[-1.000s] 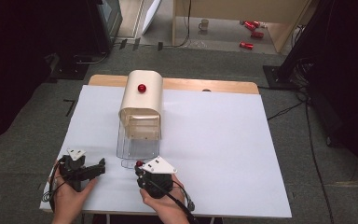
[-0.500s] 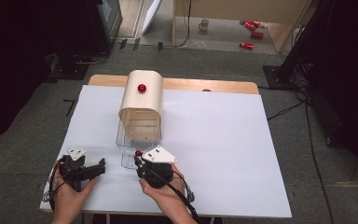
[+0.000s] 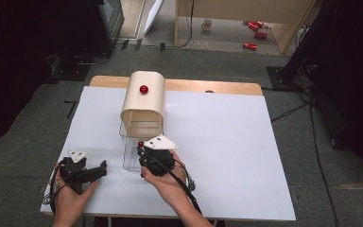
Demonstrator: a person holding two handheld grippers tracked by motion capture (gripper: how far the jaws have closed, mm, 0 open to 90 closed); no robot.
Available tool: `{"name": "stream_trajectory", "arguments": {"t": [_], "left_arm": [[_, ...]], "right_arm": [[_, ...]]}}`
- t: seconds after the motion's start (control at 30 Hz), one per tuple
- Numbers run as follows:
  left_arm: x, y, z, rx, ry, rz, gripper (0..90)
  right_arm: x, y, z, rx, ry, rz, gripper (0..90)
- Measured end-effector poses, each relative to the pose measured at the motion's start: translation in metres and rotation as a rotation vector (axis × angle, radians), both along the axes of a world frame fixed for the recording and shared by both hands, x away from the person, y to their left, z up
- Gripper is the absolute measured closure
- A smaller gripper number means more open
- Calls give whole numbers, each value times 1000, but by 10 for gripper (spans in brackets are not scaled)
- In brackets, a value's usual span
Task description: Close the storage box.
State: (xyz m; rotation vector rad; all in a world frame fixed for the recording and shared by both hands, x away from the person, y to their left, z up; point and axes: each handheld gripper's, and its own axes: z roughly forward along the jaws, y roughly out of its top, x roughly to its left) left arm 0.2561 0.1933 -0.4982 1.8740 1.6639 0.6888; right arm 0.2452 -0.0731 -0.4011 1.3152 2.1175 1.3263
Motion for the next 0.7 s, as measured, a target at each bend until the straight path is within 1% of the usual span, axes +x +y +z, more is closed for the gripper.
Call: {"name": "stream_trajectory", "arguments": {"t": [0.03, 0.07, 0.13, 0.17, 0.2, 0.43, 0.53, 0.67, 0.7], "left_arm": [[0, 0, 0, 0, 1, 0, 0], [0, 0, 0, 0, 1, 0, 0], [0, 0, 0, 0, 1, 0, 0], [0, 0, 0, 0, 1, 0, 0], [0, 0, 0, -1, 1, 0, 0], [0, 0, 0, 2, 0, -1, 0], [0, 0, 0, 0, -3, 0, 0], [0, 0, 0, 2, -2, 0, 0], [0, 0, 0, -1, -4, 2, 0]], "right_arm": [[5, 0, 1, 1, 6, -2, 759], [5, 0, 1, 1, 6, -2, 759], [10, 0, 1, -1, 6, -4, 759], [14, 0, 1, -3, 7, -7, 759], [14, 0, 1, -3, 7, -7, 759], [31, 0, 3, 7, 29, -17, 762], [38, 0, 3, 4, 28, -19, 761], [47, 0, 2, 13, 32, -33, 759], [47, 0, 2, 13, 32, -33, 759]]}}
